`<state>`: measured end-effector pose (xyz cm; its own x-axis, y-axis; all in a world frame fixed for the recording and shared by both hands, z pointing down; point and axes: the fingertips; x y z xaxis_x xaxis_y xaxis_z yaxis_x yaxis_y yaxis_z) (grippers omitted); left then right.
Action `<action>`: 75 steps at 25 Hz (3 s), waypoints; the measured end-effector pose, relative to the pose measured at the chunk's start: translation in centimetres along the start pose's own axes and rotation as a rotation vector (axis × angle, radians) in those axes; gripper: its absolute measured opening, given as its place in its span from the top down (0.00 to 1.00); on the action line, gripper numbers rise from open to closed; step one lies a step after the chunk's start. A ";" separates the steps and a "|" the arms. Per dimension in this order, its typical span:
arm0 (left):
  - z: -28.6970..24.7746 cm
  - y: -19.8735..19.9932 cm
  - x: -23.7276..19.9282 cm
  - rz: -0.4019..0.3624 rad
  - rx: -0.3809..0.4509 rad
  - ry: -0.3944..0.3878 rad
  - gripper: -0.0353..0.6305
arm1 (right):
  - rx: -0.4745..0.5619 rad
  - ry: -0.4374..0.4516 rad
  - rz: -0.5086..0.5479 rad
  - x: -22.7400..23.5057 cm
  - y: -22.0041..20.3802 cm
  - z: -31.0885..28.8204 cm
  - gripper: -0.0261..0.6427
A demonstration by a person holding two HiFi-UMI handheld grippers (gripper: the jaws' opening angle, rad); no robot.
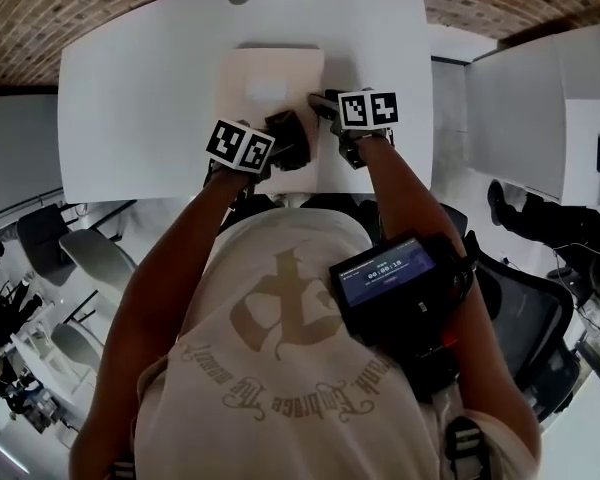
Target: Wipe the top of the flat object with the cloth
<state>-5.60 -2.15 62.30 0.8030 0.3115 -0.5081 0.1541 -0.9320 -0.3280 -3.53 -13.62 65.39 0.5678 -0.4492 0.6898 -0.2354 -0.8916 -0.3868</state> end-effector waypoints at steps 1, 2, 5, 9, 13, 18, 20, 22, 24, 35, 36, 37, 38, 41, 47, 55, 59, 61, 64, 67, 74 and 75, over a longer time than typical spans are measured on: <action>0.5 -0.4 -0.5 0.011 0.004 0.010 0.79 | -0.001 -0.002 0.003 0.0 -0.1 0.0 0.65; 1.0 -0.8 -1.1 0.022 0.008 0.019 0.79 | -0.002 -0.005 0.008 0.0 -0.1 0.1 0.65; 2.7 -1.9 -2.9 0.052 0.024 0.052 0.79 | -0.002 -0.011 0.021 -0.1 -0.2 0.1 0.66; 5.1 -3.1 -5.3 0.093 0.048 0.089 0.79 | 0.000 -0.007 0.022 -0.2 0.0 0.1 0.66; 7.1 -4.5 -7.2 0.134 0.066 0.115 0.79 | -0.001 -0.004 0.024 -0.3 -0.1 0.1 0.66; 9.2 -5.9 -9.0 0.171 0.081 0.157 0.79 | -0.006 -0.003 0.038 -0.5 -0.1 0.0 0.66; 9.8 -6.3 -9.5 0.186 0.088 0.176 0.79 | -0.009 -0.005 0.044 -0.4 -0.1 0.1 0.66; 10.5 -6.8 -10.1 0.203 0.096 0.195 0.79 | -0.010 -0.008 0.046 -0.3 -0.1 0.3 0.66; 11.3 -7.5 -10.9 0.219 0.098 0.220 0.79 | -0.008 -0.010 0.047 -0.3 -0.1 0.4 0.66; 13.1 -7.6 -9.4 0.215 0.163 0.194 0.79 | 0.000 -0.009 0.037 -0.4 -0.1 0.3 0.66; 12.6 -7.1 -8.3 0.199 0.167 0.164 0.79 | 0.002 -0.009 0.037 -0.4 -0.1 0.3 0.66; 11.9 -6.6 -7.1 0.179 0.166 0.132 0.79 | 0.003 -0.009 0.035 -0.4 -0.1 0.3 0.66; 11.0 -6.1 -5.8 0.154 0.159 0.099 0.79 | 0.003 -0.009 0.034 -0.4 -0.1 0.3 0.67; 8.1 -5.0 -2.0 0.066 0.120 0.012 0.79 | 0.005 -0.011 0.037 -0.5 -0.1 0.3 0.67; 2.5 -3.1 3.6 -0.043 0.044 -0.111 0.79 | -0.001 -0.017 0.051 -0.5 0.0 0.2 0.68; -1.3 -3.7 6.2 -0.090 -0.040 -0.158 0.79 | -0.005 -0.019 0.072 -0.7 0.0 -0.2 0.68; -1.0 -4.1 5.2 -0.045 -0.042 -0.134 0.79 | -0.003 -0.014 0.073 -0.8 -0.1 -0.3 0.68; -0.3 -4.6 4.6 -0.033 -0.045 -0.112 0.79 | -0.004 -0.011 0.077 -1.0 -0.1 -0.4 0.68; 0.8 -5.5 3.5 0.005 -0.031 -0.081 0.79 | -0.008 -0.007 0.088 -1.0 -0.2 -0.4 0.68; 2.2 -6.6 1.9 0.073 0.005 -0.045 0.79 | -0.010 -0.005 0.095 -0.8 -0.1 -0.2 0.68; 7.1 -10.1 -3.4 0.220 0.081 0.067 0.79 | -0.008 0.000 0.100 -0.9 -0.2 -0.5 0.68; 7.6 -10.4 -4.0 0.235 0.091 0.087 0.79 | -0.007 0.001 0.101 -0.8 -0.1 -0.4 0.68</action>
<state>-14.83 7.68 61.66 0.8577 0.0673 -0.5097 -0.0923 -0.9551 -0.2815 -4.25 -13.18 65.14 0.5407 -0.5365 0.6480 -0.2965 -0.8423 -0.4500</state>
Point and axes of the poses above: the fingertips, and each gripper's own axes: z backward along the fingers, x to its right, y out of its top, and after that the axes turned 5 degrees about -z, right-handed
